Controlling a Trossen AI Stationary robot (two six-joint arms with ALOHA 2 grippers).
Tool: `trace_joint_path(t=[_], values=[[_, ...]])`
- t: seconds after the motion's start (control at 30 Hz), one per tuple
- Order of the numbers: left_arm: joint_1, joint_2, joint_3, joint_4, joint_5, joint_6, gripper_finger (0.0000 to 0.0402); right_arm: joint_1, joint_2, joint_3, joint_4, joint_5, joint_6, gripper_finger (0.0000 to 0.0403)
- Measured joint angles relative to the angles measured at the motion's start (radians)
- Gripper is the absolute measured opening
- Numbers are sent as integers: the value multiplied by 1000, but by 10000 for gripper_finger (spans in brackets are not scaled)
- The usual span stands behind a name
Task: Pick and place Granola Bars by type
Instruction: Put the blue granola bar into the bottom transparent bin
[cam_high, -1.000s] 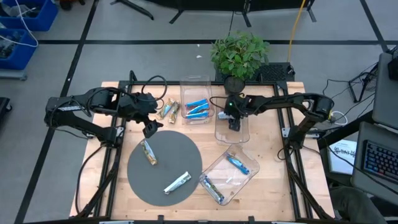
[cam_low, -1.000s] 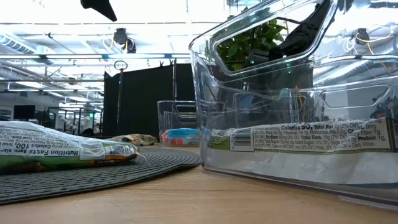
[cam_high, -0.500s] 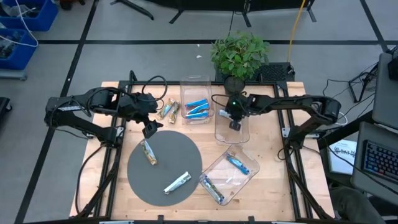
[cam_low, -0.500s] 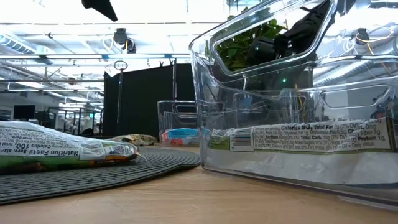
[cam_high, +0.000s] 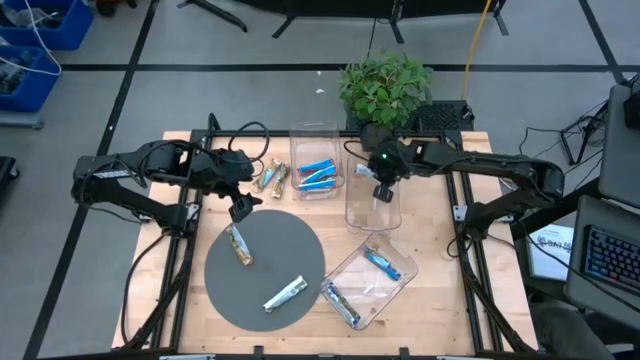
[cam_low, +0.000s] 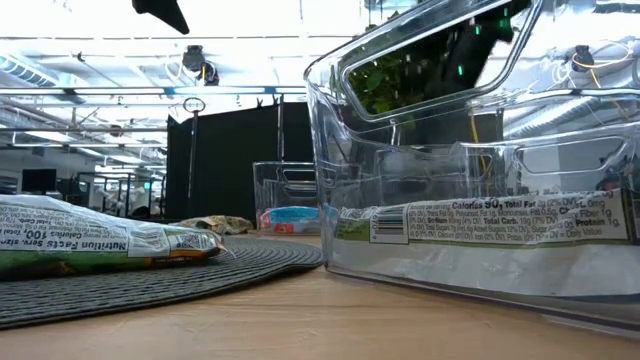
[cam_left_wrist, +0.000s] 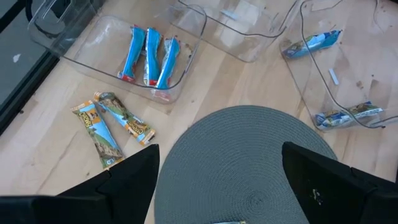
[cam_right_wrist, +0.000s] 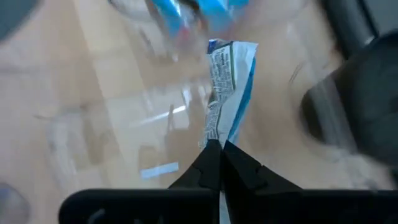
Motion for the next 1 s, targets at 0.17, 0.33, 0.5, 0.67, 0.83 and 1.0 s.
trace_joint_path(t=[0.17,0.33,0.5,0.67,0.83,1.0], values=[[0,0,0,12,-21,0,337,72,-24,179,-156,46,38,0],[0,0,0,46,-26,-1,337,204,-27,389,-332,116,197,0],[0,0,0,60,-31,-8,337,350,-28,546,-388,120,491,0],[0,10,0,59,-52,-18,337,519,-27,582,-375,179,759,0],[0,9,0,58,-56,-41,337,683,25,582,-374,252,984,0],[1,9,0,57,-87,-108,337,816,120,582,-335,333,1109,0]])
